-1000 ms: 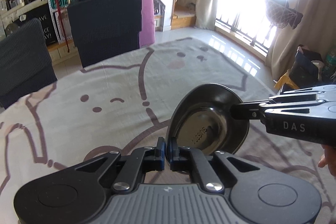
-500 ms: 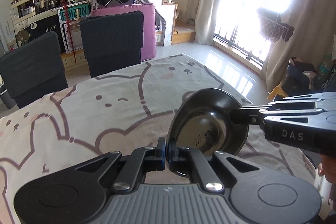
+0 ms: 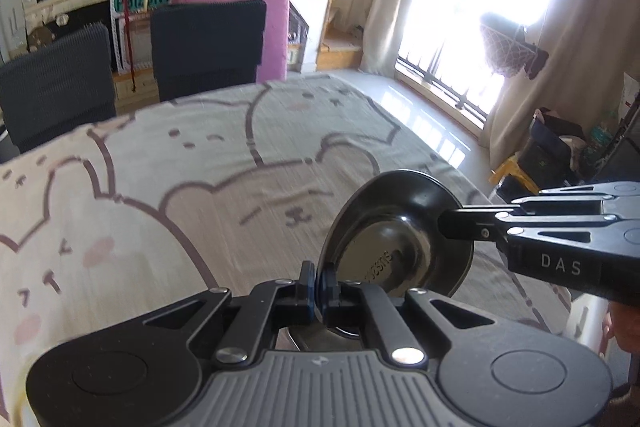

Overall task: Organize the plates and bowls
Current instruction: 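Lift the small steel bowl with both tools and carry it over the rectangular tray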

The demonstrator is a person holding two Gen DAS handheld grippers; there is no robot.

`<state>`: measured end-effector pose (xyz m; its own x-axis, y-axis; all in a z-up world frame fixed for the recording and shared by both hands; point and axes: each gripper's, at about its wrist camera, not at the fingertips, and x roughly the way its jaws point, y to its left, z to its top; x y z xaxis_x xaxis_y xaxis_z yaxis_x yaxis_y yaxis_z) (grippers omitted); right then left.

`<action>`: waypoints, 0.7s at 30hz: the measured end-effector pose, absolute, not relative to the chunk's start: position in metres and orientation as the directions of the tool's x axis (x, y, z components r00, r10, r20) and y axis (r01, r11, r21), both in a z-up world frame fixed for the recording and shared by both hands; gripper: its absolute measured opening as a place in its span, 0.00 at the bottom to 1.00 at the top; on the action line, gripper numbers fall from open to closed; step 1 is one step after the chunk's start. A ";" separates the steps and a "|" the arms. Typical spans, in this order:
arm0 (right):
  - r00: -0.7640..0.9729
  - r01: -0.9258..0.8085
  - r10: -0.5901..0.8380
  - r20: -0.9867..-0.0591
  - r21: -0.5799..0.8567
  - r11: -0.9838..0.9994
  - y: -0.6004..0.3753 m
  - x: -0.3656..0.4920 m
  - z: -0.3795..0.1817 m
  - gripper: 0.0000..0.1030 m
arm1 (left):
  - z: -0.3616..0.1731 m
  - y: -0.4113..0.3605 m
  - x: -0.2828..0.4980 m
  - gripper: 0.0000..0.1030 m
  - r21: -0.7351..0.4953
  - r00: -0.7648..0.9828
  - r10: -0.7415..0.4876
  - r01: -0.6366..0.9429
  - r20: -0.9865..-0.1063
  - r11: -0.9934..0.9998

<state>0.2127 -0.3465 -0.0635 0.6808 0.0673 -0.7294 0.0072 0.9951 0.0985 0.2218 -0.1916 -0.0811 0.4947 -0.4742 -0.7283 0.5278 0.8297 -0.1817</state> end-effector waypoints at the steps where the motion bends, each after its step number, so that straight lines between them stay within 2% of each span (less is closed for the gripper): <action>1: 0.672 0.008 0.066 -0.738 0.097 0.995 -0.347 0.211 -0.066 0.09 | -0.086 -0.192 0.221 0.03 -0.188 0.484 -0.477 0.529 -0.734 0.827; 7: 0.620 -0.008 0.050 -0.783 0.058 0.998 -0.342 0.211 -0.079 0.09 | -0.112 -0.193 0.219 0.03 -0.227 0.424 -0.472 0.510 -0.773 0.830; 21: 0.513 -0.020 0.011 -0.858 0.001 1.000 -0.340 0.223 -0.111 0.08 | -0.143 -0.205 0.217 0.04 -0.209 0.368 -0.436 0.517 -0.821 0.830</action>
<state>0.2229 -0.3397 -0.1110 0.5131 0.0111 -0.8583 -0.0204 0.9998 0.0008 0.2172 -0.2052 -0.1432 0.3683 -0.4363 -0.8210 0.5167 0.8302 -0.2094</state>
